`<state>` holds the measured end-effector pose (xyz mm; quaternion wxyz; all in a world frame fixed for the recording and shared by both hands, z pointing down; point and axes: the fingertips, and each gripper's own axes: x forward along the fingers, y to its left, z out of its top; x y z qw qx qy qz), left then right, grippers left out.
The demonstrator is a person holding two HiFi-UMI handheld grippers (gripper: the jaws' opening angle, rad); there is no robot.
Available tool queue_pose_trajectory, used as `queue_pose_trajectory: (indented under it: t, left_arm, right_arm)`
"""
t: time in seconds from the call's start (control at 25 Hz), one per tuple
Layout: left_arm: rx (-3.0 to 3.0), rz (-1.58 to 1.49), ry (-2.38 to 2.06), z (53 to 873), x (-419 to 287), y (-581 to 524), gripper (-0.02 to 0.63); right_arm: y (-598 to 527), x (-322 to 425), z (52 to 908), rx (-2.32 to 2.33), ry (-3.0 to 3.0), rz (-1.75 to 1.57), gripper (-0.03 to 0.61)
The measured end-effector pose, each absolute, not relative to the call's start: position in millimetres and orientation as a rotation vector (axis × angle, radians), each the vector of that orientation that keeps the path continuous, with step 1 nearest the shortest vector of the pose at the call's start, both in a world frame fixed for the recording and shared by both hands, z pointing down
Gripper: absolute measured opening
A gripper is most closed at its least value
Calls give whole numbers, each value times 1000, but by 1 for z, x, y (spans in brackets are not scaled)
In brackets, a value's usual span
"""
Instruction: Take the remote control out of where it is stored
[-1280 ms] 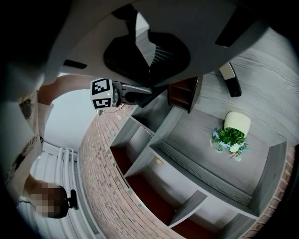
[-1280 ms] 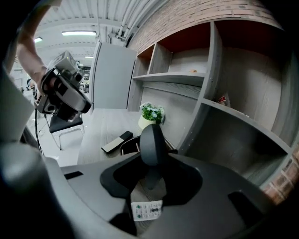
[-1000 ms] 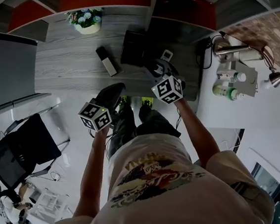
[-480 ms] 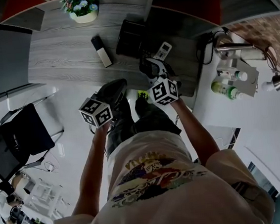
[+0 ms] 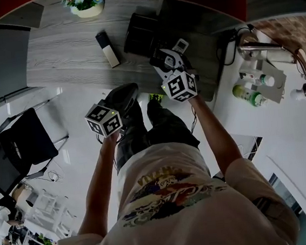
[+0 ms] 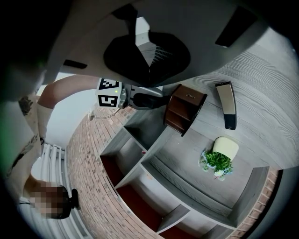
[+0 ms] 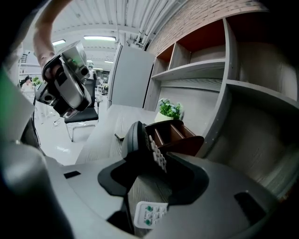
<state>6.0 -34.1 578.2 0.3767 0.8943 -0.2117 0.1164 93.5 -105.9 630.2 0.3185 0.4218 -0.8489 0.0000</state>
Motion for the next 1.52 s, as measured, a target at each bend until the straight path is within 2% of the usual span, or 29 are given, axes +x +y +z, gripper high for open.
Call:
queue_pose_trajectory:
  t: [0.2, 0.48, 0.96, 1.36, 1.44, 1.52]
  left_arm:
    - [2281, 292, -542, 580, 10, -34, 5]
    - [2281, 286, -547, 579, 13, -34, 5]
    - [2282, 283, -545, 579, 15, -27, 5]
    - [2302, 285, -552, 574, 18, -26, 6]
    - [2313, 284, -556, 570, 19, -27, 5]
    - [2323, 282, -563, 564, 20, -27, 5]
  right_arm:
    - [-110, 99, 635, 1057, -2252, -9, 175]
    - [-107, 101, 663, 922, -2231, 130, 311]
    - [-89, 94, 667, 881, -2374, 482, 358]
    - [-97, 101, 624, 1006, -2445, 432, 349]
    - [-96, 106, 615, 1028, -2446, 411, 291]
    - [-93, 109, 604, 1040, -2460, 414, 192]
